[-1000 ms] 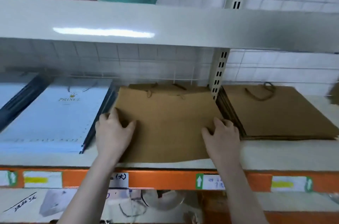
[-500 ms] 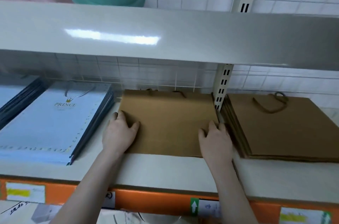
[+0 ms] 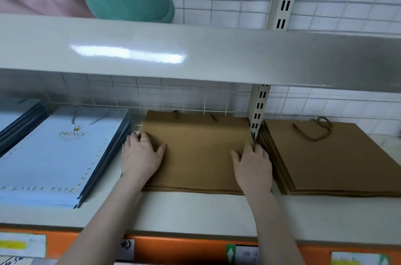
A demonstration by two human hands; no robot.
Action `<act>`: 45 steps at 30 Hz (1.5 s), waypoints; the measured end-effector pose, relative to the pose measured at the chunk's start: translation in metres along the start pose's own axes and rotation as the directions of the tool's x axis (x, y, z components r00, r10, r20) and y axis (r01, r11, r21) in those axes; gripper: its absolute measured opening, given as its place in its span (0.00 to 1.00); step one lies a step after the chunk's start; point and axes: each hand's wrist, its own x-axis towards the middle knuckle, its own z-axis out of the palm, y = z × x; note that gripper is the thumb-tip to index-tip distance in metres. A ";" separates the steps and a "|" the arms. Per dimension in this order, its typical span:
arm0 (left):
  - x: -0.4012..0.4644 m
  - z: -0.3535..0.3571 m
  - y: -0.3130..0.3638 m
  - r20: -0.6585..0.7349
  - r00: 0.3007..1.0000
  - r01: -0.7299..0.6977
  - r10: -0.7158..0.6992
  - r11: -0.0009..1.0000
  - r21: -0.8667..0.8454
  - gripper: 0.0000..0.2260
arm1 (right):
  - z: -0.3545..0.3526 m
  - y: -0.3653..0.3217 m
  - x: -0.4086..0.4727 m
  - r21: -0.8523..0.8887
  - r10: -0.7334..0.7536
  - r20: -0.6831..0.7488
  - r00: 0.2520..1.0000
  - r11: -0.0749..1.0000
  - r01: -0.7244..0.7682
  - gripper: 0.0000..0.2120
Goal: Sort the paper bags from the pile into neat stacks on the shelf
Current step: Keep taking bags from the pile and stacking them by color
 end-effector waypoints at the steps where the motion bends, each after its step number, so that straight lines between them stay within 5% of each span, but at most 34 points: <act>1: -0.002 -0.001 0.000 -0.022 1.000 -0.019 0.019 1.000 0.010 0.31 | -0.002 0.000 -0.003 0.010 -0.007 -0.036 0.999 1.000 0.008 0.25; 9: -0.041 -0.021 0.001 -0.158 0.984 -0.091 0.087 0.996 -0.017 0.28 | -0.018 -0.011 -0.036 0.084 -0.147 -0.074 0.986 0.985 0.153 0.26; 28: -0.146 -0.074 -0.093 -0.340 0.939 0.036 -0.061 0.996 -0.079 0.23 | -0.015 -0.071 -0.140 0.196 -0.367 -0.015 0.930 0.911 0.363 0.26; 38: -0.196 -0.157 -0.262 -0.423 0.900 0.087 -0.109 0.994 -0.071 0.22 | -0.008 -0.208 -0.259 0.254 -0.432 -0.037 0.901 0.868 0.427 0.26; 45: -0.248 -0.225 -0.397 -0.479 0.830 0.291 -0.288 0.954 -0.069 0.23 | 0.005 -0.333 -0.351 0.301 -0.633 0.057 0.772 0.748 0.592 0.27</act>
